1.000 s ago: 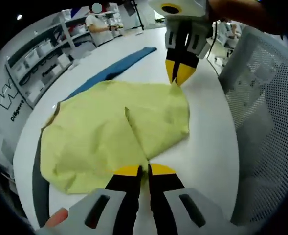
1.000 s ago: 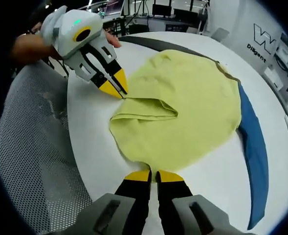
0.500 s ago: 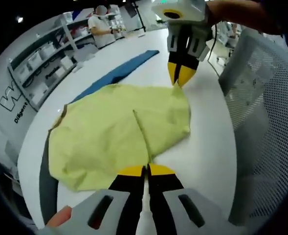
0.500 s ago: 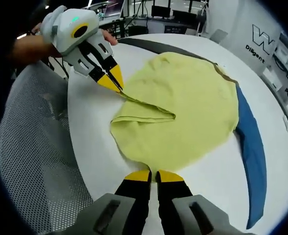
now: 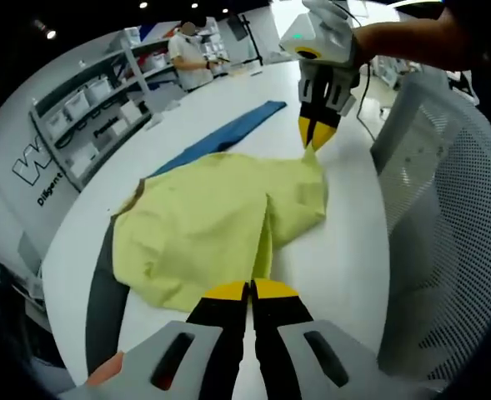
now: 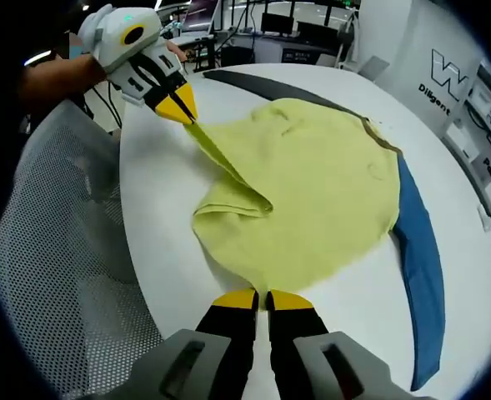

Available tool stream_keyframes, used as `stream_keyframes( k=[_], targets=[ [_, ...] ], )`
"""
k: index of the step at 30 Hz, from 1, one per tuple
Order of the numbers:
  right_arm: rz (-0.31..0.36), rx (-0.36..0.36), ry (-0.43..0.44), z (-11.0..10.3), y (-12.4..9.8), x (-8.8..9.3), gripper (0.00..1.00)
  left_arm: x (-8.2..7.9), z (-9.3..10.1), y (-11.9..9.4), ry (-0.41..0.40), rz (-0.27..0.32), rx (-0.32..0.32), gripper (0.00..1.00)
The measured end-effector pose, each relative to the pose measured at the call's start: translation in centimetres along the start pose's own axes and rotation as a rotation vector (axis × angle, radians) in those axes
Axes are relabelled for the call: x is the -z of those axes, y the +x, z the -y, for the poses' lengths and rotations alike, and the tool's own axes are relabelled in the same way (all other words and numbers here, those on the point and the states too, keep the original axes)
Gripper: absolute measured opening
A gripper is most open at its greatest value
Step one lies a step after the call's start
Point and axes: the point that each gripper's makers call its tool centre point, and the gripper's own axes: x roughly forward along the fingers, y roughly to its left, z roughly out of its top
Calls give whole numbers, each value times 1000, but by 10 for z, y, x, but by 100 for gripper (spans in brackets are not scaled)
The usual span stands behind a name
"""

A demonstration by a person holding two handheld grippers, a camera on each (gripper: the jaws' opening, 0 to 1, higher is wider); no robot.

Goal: Fold the garment on the visible template until the final outline fits inside the template.

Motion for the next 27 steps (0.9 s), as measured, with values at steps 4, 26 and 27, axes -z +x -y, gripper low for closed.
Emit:
stream_keyframes(
  k=[4,26,27],
  targets=[
    [-5,-2,-9,-2,-3,1,1,10,2,-10,3,-10,7,0],
    [-93,-9,-45,1,-8,31,1,83,4,-39,-114,-84,41,0],
    [-103,-7,-49,2,-8,34,1,88,3,-40,-121,-89,40,0]
  ],
)
